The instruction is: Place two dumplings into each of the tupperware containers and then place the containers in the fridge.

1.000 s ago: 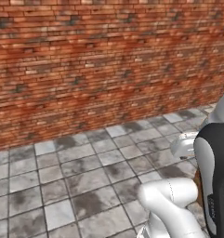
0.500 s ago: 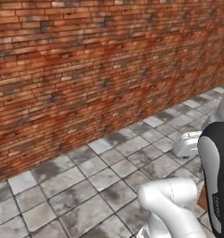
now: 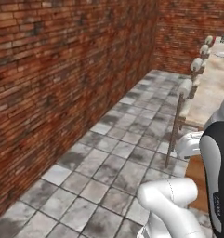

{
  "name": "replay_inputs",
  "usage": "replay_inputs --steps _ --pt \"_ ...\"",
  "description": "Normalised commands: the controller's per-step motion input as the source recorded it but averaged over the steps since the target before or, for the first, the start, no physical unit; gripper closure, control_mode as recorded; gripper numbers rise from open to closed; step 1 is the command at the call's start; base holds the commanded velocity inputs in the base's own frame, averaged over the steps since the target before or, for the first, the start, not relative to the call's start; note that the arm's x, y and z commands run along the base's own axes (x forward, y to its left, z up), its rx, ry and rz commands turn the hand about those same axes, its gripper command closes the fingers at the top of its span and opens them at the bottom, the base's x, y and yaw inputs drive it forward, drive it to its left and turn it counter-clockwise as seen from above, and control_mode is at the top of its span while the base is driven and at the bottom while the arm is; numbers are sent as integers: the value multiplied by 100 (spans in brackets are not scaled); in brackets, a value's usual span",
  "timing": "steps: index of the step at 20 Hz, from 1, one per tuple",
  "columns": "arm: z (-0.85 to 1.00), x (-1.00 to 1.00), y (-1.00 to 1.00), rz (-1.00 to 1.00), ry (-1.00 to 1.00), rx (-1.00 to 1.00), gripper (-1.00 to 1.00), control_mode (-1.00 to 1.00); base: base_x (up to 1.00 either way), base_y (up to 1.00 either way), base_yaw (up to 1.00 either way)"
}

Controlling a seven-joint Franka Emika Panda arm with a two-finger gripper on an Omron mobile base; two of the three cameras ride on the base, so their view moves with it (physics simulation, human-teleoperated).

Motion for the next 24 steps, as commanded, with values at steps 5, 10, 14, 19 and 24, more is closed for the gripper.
replay_inputs --steps 5,10,14,19,24 --pt "0 0 0 0 0 0 -100 100 100 89 -60" --pt "0 0 0 0 0 0 -100 100 100 88 -60" --pt "0 0 0 0 0 0 -100 100 100 88 -59" --pt "0 0 0 0 0 0 -100 100 100 89 -44" --pt "0 0 0 0 0 0 -100 100 100 44 -14"
